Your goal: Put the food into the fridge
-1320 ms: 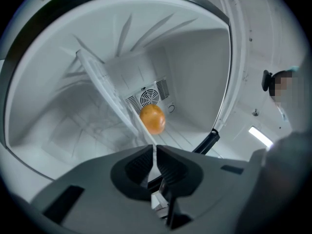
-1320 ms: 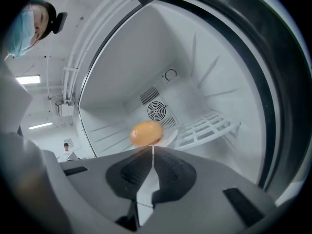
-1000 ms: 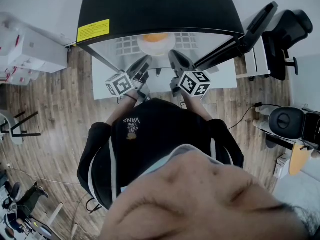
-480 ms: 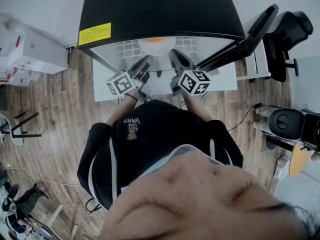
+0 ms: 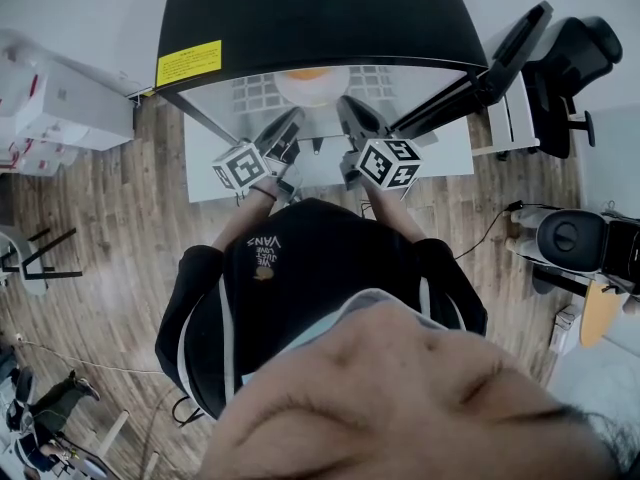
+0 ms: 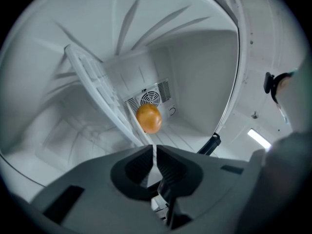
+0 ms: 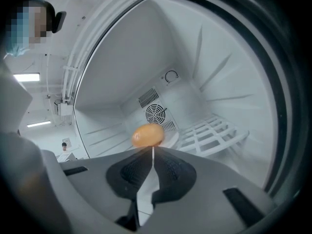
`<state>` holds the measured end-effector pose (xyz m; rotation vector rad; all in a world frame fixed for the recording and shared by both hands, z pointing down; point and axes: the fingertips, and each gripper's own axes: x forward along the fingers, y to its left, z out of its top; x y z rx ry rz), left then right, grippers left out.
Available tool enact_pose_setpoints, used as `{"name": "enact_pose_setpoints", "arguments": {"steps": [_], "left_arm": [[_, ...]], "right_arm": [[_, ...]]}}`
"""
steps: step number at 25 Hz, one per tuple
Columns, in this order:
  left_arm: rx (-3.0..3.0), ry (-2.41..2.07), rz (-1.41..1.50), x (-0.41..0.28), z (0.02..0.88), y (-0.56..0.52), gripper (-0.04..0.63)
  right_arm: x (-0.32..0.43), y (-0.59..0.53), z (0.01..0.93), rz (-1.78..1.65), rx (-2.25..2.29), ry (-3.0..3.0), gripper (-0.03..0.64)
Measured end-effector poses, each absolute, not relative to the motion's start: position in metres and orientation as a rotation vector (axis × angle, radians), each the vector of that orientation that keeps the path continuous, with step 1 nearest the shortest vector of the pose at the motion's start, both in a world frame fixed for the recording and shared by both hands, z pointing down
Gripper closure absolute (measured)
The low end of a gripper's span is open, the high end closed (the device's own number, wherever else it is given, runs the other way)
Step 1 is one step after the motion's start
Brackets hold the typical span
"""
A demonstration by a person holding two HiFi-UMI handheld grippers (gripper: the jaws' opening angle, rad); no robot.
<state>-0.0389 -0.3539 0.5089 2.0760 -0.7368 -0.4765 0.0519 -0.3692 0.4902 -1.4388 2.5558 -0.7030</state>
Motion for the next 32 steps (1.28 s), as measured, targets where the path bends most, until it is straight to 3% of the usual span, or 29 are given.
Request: {"name": "enact_pose_setpoints", "arguments": {"steps": [32], "left_arm": [[2.329, -0.904, -0.336, -0.043, 0.497, -0.302, 0.565]], "right_arm": [[0.046, -0.312, 0.486, -0.572, -1.403, 2.692, 0.598]]}}
